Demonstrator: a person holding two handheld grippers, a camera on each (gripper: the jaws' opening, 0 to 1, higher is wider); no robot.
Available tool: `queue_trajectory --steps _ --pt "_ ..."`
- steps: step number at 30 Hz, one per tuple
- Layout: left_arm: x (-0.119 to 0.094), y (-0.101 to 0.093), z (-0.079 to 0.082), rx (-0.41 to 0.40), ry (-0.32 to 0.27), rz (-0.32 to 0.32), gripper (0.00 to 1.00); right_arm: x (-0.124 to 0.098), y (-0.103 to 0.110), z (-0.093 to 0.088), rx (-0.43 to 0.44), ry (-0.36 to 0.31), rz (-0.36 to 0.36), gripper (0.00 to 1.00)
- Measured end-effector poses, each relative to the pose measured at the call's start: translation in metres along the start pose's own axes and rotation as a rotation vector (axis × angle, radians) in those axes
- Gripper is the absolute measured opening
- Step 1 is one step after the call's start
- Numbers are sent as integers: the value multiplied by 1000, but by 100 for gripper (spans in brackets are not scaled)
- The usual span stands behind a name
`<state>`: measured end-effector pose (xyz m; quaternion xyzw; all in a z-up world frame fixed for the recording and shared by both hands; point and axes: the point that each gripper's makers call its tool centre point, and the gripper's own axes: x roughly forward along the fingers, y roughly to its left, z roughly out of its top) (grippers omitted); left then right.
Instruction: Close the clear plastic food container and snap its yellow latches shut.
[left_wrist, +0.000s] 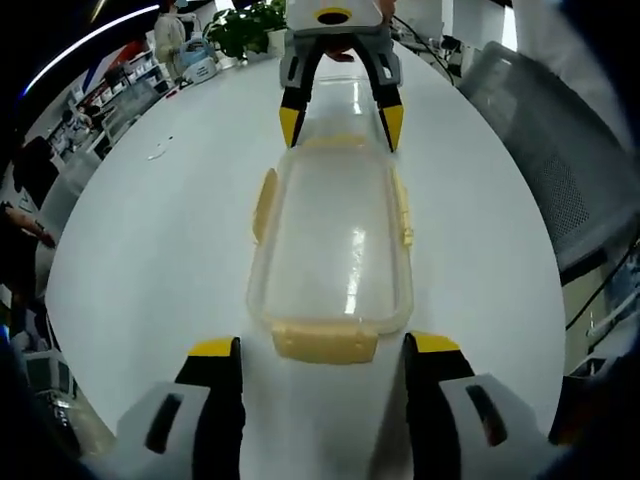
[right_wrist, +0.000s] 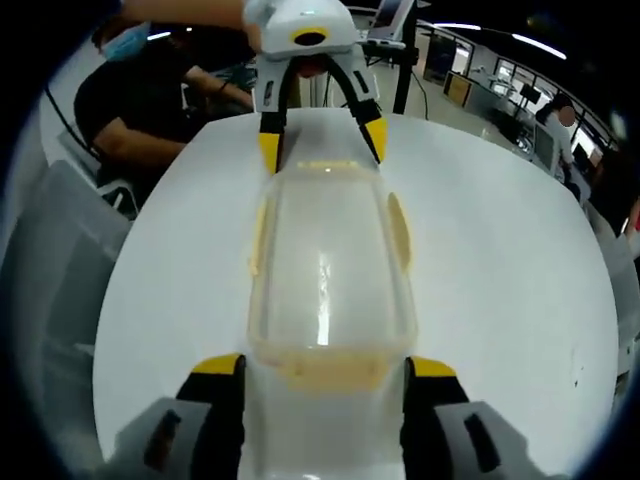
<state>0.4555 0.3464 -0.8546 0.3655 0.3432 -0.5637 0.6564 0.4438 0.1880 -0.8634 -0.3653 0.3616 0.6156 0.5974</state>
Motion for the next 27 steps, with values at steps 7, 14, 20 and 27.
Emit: queue_trajectory --steps 7,14,20,27 --pt "1 0 2 10 6 -16 58 1 -2 1 -6 2 -4 59" --pt "3 -2 3 29 10 -38 55 1 -3 2 -1 -2 -6 58" --pt "4 -8 2 21 13 -76 47 1 -3 1 -7 -5 -4 56" --pt "4 -8 -1 -15 26 -77 41 -2 -3 -2 -28 -2 2 46"
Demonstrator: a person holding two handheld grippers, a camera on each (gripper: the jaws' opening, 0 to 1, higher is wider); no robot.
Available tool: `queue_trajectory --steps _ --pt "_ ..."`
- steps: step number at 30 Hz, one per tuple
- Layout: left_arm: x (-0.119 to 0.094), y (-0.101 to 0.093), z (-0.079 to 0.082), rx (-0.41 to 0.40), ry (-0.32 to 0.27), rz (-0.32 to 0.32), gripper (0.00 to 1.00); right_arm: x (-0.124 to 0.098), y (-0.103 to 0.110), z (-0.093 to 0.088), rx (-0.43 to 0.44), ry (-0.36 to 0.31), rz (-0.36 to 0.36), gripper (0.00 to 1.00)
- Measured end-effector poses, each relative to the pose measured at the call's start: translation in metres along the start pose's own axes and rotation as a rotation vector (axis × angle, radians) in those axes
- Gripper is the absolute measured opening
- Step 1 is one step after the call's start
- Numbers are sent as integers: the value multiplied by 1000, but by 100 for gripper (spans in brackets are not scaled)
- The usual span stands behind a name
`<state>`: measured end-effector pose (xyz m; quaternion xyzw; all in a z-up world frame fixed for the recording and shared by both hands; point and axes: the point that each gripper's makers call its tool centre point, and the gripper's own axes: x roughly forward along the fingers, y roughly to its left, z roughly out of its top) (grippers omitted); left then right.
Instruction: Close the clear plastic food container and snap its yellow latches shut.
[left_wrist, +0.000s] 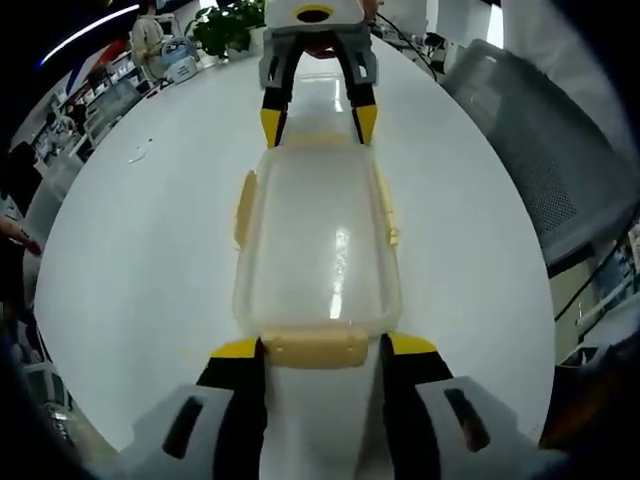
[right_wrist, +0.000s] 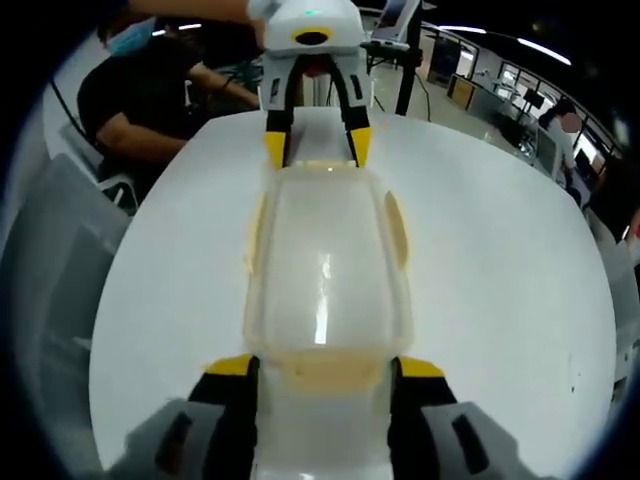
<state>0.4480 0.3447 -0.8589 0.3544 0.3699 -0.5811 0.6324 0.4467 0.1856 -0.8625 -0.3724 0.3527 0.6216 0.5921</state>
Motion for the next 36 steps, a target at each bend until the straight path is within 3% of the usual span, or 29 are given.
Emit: queue_trajectory --steps 2,6,9,20,28,31,36 --pt "1 2 1 36 -10 5 38 0 1 0 0 1 0 45" --pt "1 0 1 29 -10 10 39 0 1 1 -3 3 2 45" --pt "0 -1 1 44 -20 18 38 -2 2 -1 -16 9 6 37" --pt "-1 -1 1 30 5 23 38 -1 1 -1 -13 25 -2 37" --pt "-4 -4 2 52 24 77 37 0 1 -1 -21 60 1 36" --pt "-4 -1 2 10 -3 72 37 0 1 -1 -19 65 2 35" --pt "-3 0 2 -4 16 71 36 0 0 -2 -14 71 5 34"
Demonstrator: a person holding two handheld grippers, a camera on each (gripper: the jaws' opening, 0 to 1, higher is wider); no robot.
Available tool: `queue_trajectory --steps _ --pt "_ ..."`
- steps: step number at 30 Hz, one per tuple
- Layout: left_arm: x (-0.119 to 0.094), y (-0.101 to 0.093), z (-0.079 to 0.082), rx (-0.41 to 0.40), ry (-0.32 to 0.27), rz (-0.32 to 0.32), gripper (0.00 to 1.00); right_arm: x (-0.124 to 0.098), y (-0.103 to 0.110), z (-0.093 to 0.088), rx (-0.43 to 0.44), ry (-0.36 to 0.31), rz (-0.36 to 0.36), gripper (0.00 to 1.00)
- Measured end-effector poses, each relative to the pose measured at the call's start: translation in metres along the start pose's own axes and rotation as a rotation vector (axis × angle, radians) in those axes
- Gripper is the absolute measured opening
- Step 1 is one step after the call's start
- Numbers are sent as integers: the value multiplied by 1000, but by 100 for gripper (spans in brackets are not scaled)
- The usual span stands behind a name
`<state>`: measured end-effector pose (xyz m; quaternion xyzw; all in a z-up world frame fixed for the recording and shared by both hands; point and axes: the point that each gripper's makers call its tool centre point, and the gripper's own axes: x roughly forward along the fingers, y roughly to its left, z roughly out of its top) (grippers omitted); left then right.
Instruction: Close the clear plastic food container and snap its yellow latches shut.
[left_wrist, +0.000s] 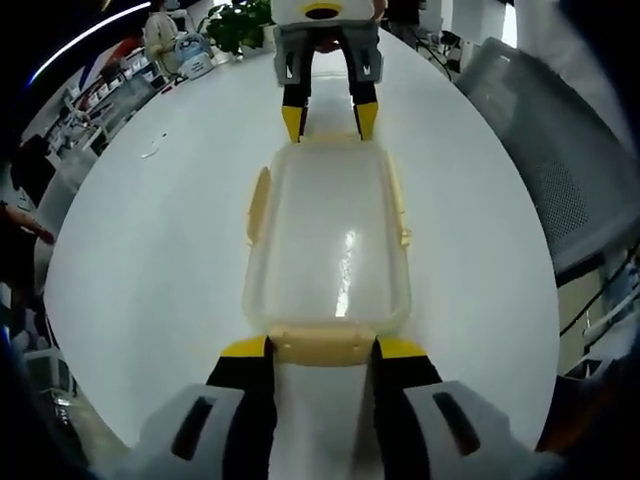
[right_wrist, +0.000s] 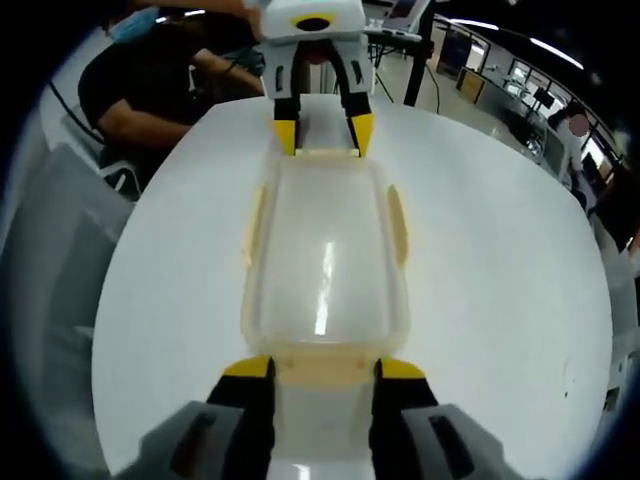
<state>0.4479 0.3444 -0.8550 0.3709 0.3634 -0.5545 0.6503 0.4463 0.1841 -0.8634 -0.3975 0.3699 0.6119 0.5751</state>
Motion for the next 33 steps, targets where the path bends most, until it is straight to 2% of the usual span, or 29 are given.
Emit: queue_trajectory --steps 3,4,8,16,22,33 --pt "-2 2 0 -18 24 3 35 -6 -3 3 23 -27 3 34" --pt "-4 3 2 -21 16 6 35 -9 -4 3 -2 -18 -13 34" --pt "-15 1 8 -20 0 8 35 -19 -3 5 -7 -31 -16 34" --pt "-22 -6 17 -21 12 -1 35 -31 4 6 -13 -42 -5 34" --pt "-29 -12 27 -18 14 -3 35 -44 10 7 -10 -65 14 34" --pt "-43 -13 51 -8 10 18 35 -71 12 4 -18 -85 4 34"
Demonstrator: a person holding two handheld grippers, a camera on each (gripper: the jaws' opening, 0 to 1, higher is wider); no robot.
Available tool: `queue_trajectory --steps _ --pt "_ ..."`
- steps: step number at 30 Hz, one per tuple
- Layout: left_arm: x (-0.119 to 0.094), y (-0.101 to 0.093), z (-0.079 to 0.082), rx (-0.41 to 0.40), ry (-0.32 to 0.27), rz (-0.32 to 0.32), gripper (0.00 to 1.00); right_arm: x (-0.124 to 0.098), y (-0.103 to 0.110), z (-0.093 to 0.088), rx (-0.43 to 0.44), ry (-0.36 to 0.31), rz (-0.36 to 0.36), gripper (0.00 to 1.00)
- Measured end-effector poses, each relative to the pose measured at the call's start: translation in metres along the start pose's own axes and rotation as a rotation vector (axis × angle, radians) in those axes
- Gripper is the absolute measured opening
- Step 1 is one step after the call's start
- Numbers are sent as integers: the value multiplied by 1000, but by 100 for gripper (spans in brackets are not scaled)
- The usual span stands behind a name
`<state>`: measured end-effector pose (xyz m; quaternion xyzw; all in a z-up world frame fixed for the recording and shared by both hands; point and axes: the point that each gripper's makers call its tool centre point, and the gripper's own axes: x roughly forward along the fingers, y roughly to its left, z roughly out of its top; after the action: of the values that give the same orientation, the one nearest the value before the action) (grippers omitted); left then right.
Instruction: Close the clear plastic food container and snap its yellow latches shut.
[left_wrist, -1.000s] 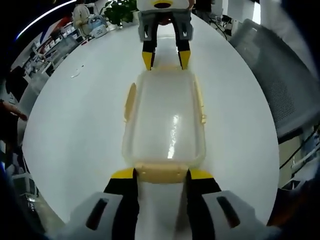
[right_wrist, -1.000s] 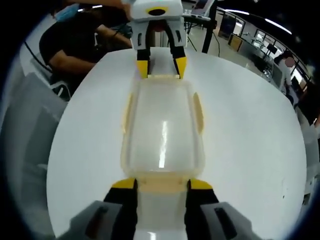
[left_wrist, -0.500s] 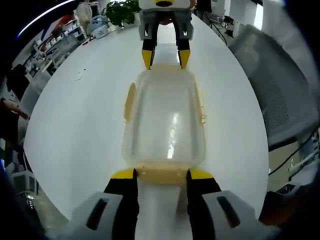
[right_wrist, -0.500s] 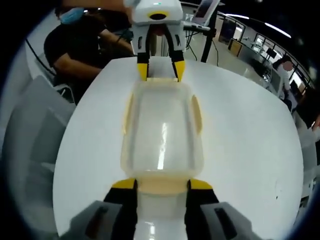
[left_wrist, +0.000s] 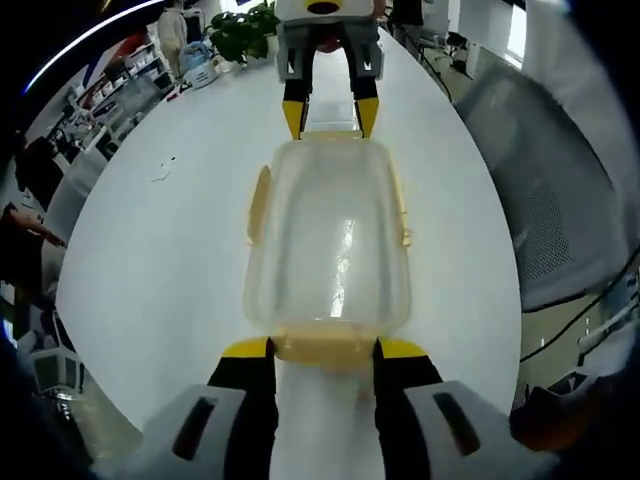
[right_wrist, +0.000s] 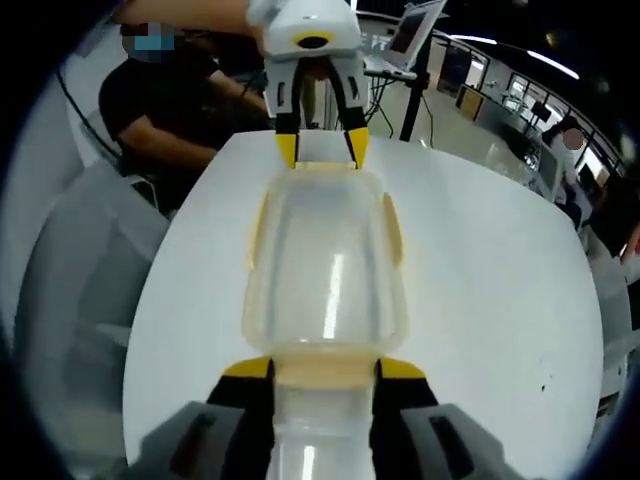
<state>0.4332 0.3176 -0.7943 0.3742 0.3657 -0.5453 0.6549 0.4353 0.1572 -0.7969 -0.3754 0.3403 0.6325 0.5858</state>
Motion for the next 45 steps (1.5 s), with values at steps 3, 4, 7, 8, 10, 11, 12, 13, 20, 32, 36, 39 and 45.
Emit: queue_trajectory --steps 3,4,7,8,10,11,12,13,20,32,36,39,45 --pt "-4 -2 8 -5 -6 0 35 -8 2 -3 -1 -2 -2 34" --pt "-5 -2 10 -1 -5 4 35 -10 2 -3 2 -6 -3 34" --pt "-8 -1 19 0 -8 7 35 -18 2 -6 0 -7 -13 34" --pt "-8 -1 21 5 -6 10 35 -21 2 -7 2 -9 -13 34" --pt "-8 -1 26 5 -10 13 35 -25 2 -9 0 -10 -18 34" --pt "-8 -1 29 4 -13 14 35 -28 2 -11 1 -10 -20 34" --pt "-7 -2 32 2 -15 12 35 -30 3 -12 -1 -9 -20 34" --pt "-6 -3 35 3 -16 13 35 -31 3 -14 -1 -8 -20 34" --pt "-5 -4 52 14 -31 12 35 -42 5 -27 3 4 -26 34" --pt "4 -4 79 19 -32 18 35 -60 4 -50 -1 14 -40 34" --pt "7 -4 90 21 -38 14 35 -66 6 -59 2 15 -44 34" --pt "10 -5 97 26 -36 11 35 -69 6 -66 2 17 -45 34" --pt "17 -4 113 30 -41 8 35 -78 5 -80 2 24 -50 34"
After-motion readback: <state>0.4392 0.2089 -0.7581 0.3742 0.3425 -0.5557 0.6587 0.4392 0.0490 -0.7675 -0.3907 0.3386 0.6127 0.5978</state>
